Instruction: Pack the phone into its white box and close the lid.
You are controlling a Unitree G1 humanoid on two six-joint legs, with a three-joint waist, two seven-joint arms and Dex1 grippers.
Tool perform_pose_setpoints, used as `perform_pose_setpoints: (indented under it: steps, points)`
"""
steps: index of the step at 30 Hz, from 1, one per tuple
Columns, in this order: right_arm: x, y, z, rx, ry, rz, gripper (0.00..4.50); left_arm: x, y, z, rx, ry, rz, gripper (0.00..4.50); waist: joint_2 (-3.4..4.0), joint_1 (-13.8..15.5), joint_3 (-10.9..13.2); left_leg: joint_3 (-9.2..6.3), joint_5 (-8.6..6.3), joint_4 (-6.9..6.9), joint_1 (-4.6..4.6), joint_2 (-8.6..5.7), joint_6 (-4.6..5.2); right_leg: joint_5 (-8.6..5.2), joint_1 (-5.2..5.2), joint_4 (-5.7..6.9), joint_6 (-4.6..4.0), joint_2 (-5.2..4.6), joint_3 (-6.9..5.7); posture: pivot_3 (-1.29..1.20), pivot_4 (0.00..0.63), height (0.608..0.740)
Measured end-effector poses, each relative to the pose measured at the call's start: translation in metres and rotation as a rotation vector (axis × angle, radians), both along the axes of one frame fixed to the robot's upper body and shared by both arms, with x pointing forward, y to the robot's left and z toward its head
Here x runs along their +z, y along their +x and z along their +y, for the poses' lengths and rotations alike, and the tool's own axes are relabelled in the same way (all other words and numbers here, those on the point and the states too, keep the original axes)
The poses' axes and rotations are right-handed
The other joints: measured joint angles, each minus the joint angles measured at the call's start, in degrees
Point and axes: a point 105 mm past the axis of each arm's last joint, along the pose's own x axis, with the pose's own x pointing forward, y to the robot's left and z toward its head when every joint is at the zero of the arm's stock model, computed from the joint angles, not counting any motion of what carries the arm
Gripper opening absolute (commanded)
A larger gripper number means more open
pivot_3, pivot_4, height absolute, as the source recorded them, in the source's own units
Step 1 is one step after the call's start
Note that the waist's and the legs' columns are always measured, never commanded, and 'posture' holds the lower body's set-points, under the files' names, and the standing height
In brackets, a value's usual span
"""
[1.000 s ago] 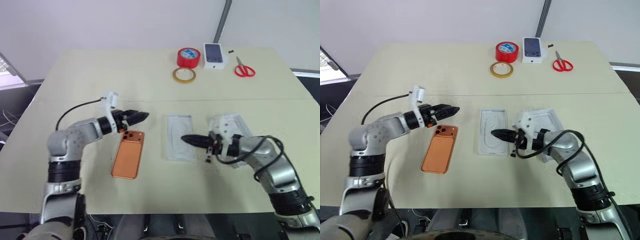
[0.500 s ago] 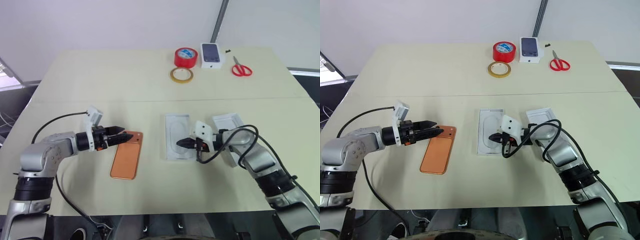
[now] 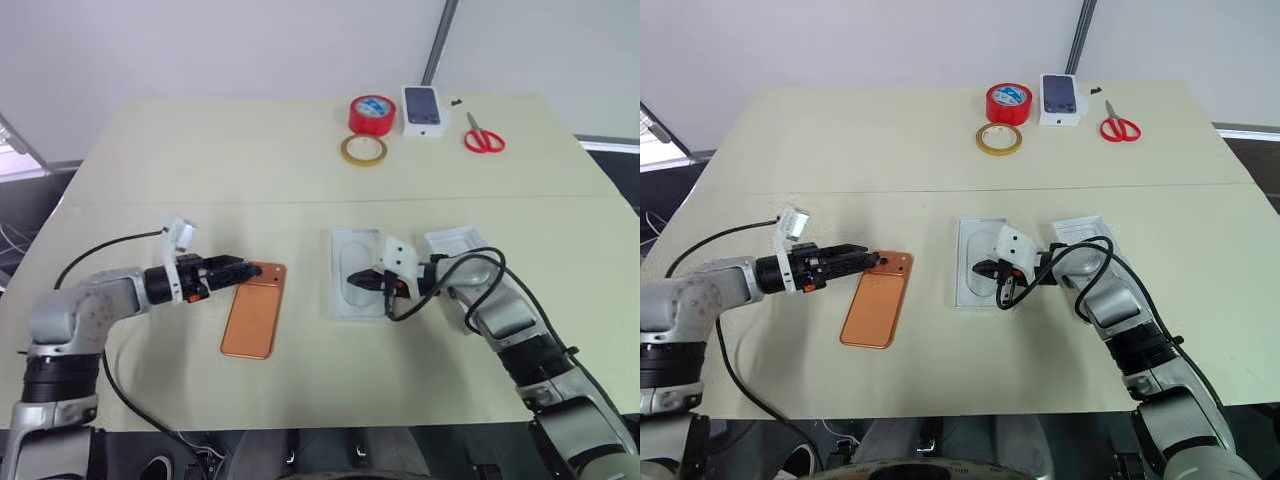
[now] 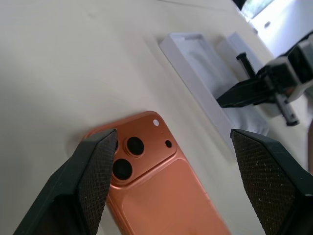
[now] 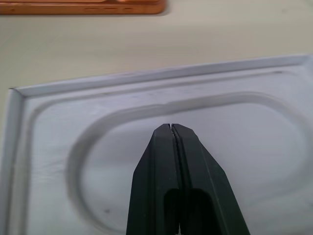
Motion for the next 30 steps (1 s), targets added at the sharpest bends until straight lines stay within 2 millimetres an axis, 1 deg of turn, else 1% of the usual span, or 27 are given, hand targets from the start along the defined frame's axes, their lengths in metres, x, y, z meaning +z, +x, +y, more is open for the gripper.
perform_pose_setpoints:
  steps: [2,4,6,7,9,10,13,17,19,24,28,30]
  points:
    - [0.01,0.004,-0.001,-0.018,0.022,-0.032,0.03,0.0,-0.003,0.006,0.006,-0.013,0.087,3.91,-0.01,-0.1,0.0,0.0,0.0,0.0,-0.01,0.0,0.0,0.0,-0.03,0.01,0.0,0.0,0.0,0.0,0.15,0.74]
    - [0.025,0.001,0.008,-0.002,0.064,-0.056,0.03,-0.002,-0.007,0.018,0.027,-0.007,0.181,3.91,0.0,-0.4,0.0,0.0,0.0,-0.04,-0.01,0.0,-0.01,0.0,-0.07,0.04,0.0,0.03,0.0,0.0,0.15,0.74]
    - [0.039,-0.003,0.023,0.03,0.089,-0.077,0.03,-0.005,-0.011,0.027,0.045,-0.014,0.26,3.91,0.0,-0.3,0.0,-0.03,0.01,-0.04,0.0,0.01,-0.02,0.0,-0.09,0.07,0.0,0.03,0.0,0.0,0.15,0.74]
    - [0.042,-0.005,0.03,0.043,0.088,-0.082,0.03,-0.007,-0.012,0.029,0.052,-0.022,0.286,3.91,0.0,-0.2,0.0,-0.03,0.02,-0.03,-0.01,0.0,-0.03,0.0,-0.08,0.08,0.0,0.03,0.0,0.0,0.15,0.74]
    - [0.046,-0.009,0.052,0.069,0.085,-0.082,0.03,-0.013,-0.016,0.031,0.058,-0.031,0.354,3.91,0.0,-0.1,0.0,-0.04,0.02,-0.02,-0.01,0.0,-0.03,0.0,-0.08,0.07,0.0,0.03,0.0,0.0,0.15,0.74]
    - [0.045,-0.012,0.06,0.081,0.083,-0.068,0.03,-0.014,-0.017,0.03,0.058,-0.031,0.373,3.91,-0.01,0.0,0.0,-0.05,0.02,-0.01,-0.04,0.0,-0.03,0.0,-0.09,0.07,0.0,0.03,0.0,0.0,0.15,0.74]
    - [0.036,-0.015,0.071,0.094,0.029,0.003,0.03,-0.013,-0.021,0.027,0.042,-0.056,0.405,3.91,-0.01,0.3,0.0,-0.06,0.03,0.03,-0.08,-0.02,-0.06,0.0,-0.08,0.04,0.0,0.0,0.0,0.0,0.15,0.74]
    - [0.015,-0.026,0.079,0.142,-0.081,0.077,0.03,-0.022,-0.027,0.02,0.033,-0.048,0.429,3.91,-0.02,0.1,0.0,-0.07,0.04,0.02,-0.09,-0.03,-0.07,0.0,-0.09,0.02,0.0,0.0,0.0,0.0,0.15,0.74]
    - [0.009,-0.03,0.082,0.166,-0.106,0.089,0.03,-0.022,-0.028,0.019,0.036,-0.033,0.42,3.91,-0.02,0.0,0.0,-0.08,0.03,0.01,-0.08,-0.03,-0.07,0.0,-0.1,0.03,0.0,0.0,0.0,0.0,0.15,0.74]
    - [0.001,-0.027,0.086,0.173,-0.129,0.117,0.03,-0.024,-0.028,0.018,0.053,-0.024,0.398,3.91,-0.02,-0.1,0.0,-0.08,0.05,0.0,-0.06,-0.02,-0.1,0.0,-0.08,0.04,-0.01,0.0,0.0,0.0,0.15,0.74]
    - [-0.008,-0.029,0.097,0.203,-0.131,0.172,0.03,-0.025,-0.028,0.015,0.051,-0.02,0.39,3.91,-0.02,0.1,0.0,-0.08,0.15,0.01,-0.05,-0.04,-0.26,0.0,-0.05,0.03,-0.01,0.0,0.0,0.0,0.15,0.74]
    - [-0.01,-0.027,0.101,0.209,-0.131,0.173,0.03,-0.026,-0.027,0.013,0.048,-0.023,0.391,3.91,-0.01,0.1,0.0,-0.09,0.14,0.01,-0.03,-0.04,-0.26,0.0,-0.03,0.02,-0.01,0.0,0.0,0.0,0.15,0.74]
